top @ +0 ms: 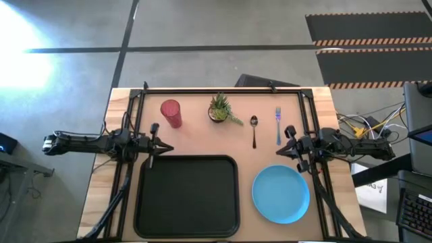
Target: Pick and place plate/cup/fork/spoon on tray
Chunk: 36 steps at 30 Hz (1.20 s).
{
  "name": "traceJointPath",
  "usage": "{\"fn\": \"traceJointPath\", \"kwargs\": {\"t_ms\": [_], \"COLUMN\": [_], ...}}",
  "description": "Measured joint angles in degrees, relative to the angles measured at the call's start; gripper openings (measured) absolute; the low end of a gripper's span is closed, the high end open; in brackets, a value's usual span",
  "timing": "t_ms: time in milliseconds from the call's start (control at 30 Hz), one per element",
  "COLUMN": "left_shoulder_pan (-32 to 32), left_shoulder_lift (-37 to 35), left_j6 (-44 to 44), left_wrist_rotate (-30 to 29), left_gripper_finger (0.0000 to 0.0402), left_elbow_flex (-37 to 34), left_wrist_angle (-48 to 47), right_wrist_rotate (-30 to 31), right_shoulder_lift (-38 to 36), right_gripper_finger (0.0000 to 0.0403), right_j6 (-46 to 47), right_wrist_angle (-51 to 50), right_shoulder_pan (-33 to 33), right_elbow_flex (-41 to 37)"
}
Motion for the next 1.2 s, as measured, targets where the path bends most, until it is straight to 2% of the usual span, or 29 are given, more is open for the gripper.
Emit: {"fn": "traceJointPath", "kwargs": {"t_ms": [267,533,767,967,1100,1200], "left_shoulder_pan": [0.0,0.0,0.0,0.0,0.0,0.0], "left_shoulder_lift": [0.0,0.0,0.0,0.0,0.0,0.0], "left_j6": [0.0,0.0,0.0,0.0,0.0,-0.1], "left_wrist_rotate": [0.0,0.0,0.0,0.0,-0.7,-1.0], "left_gripper_finger": [0.0,0.0,0.0,0.0,0.0,0.0], "left_elbow_flex": [0.0,0.0,0.0,0.0,0.0,0.0], "left_wrist_angle": [0.0,0.0,0.0,0.0,0.5,4.3], "right_wrist_rotate": [1.4,1.4,2.0,12.2,15.0,15.2], "right_shoulder_lift": [0.0,0.0,0.0,0.0,0.0,0.0], "right_gripper_finger": [0.0009,0.0009,0.0009,0.0009,0.0009,0.0009], "right_j6": [18.9,27.5,30.5,34.7,34.5,33.4], "right_wrist_angle": [1.1,5.8,12.5,20.5,25.0,28.5], "right_shoulder_pan": [0.0,0.0,0.0,0.0,0.0,0.0], "right_elbow_flex": [0.0,0.0,0.0,0.0,0.0,0.0]}}
